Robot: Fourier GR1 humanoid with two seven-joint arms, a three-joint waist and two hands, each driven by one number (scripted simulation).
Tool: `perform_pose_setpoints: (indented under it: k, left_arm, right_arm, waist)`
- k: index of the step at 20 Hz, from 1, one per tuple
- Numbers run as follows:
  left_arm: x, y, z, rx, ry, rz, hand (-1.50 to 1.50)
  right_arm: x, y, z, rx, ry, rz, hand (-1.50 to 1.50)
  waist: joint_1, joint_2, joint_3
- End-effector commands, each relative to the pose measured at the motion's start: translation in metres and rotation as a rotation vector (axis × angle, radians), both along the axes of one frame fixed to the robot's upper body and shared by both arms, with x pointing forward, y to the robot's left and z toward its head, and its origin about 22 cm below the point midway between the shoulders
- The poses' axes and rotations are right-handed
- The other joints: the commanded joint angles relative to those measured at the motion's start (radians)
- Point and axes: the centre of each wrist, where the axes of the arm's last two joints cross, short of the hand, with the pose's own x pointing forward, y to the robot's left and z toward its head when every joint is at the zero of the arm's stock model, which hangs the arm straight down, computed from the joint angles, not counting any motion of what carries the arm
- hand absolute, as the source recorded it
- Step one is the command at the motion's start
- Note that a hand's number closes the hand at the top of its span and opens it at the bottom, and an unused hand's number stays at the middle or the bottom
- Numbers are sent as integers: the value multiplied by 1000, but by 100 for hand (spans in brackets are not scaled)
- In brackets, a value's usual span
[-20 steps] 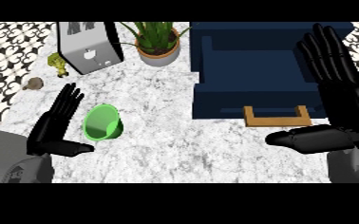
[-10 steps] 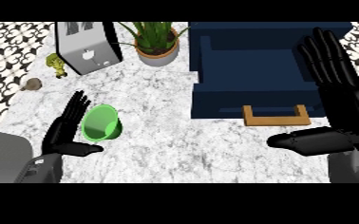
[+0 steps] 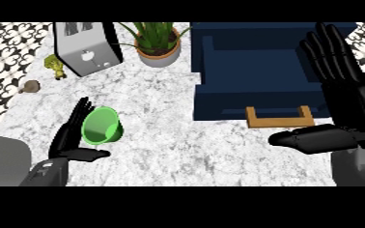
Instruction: Pick up the cup, place it into the drawer and close the drawer
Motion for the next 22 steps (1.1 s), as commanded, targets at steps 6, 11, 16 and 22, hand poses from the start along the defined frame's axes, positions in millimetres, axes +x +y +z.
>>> perform_pose_setpoints:
  k: [6,11,16,22]
  left_arm:
    - [-4,-16,-11,-52,-83,-39,-150]
    - [9,-24,-5,-78,-97,-64,-150]
    - [7,-24,-7,-145,-77,-112,-150]
    - [15,-32,-3,-178,-196,-164,150]
  right_arm:
    - [4,-15,-2,14,6,3,-150]
    - [9,-4,1,-22,11,4,-150]
    - [8,-11,12,0,-4,-14,-150]
    - [8,-9,6,-17,17,9,-150]
  waist:
    - [-9,3,-1]
    - [-7,4,-1]
    - [-13,6,-2]
    - [-16,8,-4]
